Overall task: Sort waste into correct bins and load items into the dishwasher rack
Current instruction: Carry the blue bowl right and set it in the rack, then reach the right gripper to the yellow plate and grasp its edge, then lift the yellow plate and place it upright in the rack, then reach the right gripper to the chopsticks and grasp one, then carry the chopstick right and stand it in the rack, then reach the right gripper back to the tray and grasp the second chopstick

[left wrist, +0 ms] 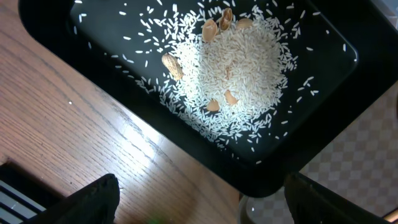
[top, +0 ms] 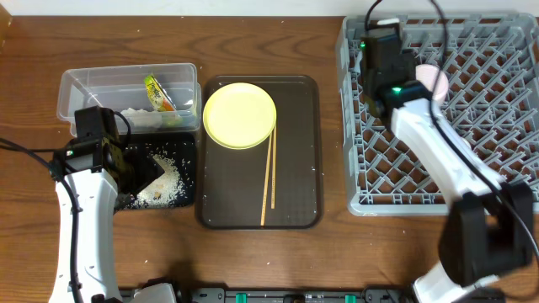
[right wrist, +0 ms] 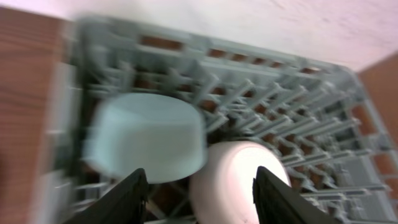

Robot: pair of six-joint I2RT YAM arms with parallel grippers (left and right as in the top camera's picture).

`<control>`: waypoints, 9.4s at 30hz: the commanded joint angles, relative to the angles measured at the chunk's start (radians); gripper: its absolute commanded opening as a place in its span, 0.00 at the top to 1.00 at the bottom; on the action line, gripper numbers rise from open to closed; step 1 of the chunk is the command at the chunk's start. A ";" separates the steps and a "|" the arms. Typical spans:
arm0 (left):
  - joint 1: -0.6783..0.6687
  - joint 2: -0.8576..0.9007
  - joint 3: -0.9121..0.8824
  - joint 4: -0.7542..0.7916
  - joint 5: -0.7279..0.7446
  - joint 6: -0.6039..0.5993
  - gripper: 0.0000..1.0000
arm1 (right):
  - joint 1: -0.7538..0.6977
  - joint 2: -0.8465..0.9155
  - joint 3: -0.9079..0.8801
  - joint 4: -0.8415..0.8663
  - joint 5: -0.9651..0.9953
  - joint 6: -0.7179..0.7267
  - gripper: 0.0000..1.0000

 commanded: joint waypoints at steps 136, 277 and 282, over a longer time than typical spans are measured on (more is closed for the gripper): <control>0.004 -0.007 -0.006 -0.015 -0.005 -0.008 0.12 | 0.158 -0.077 0.000 -0.170 -0.001 0.048 0.71; 0.004 -0.007 -0.006 -0.019 -0.005 -0.008 0.12 | 0.333 0.018 -0.064 -0.493 -0.752 0.095 0.59; 0.004 -0.007 -0.006 -0.019 -0.005 -0.008 0.12 | 0.396 0.143 -0.064 -0.481 -0.708 0.171 0.60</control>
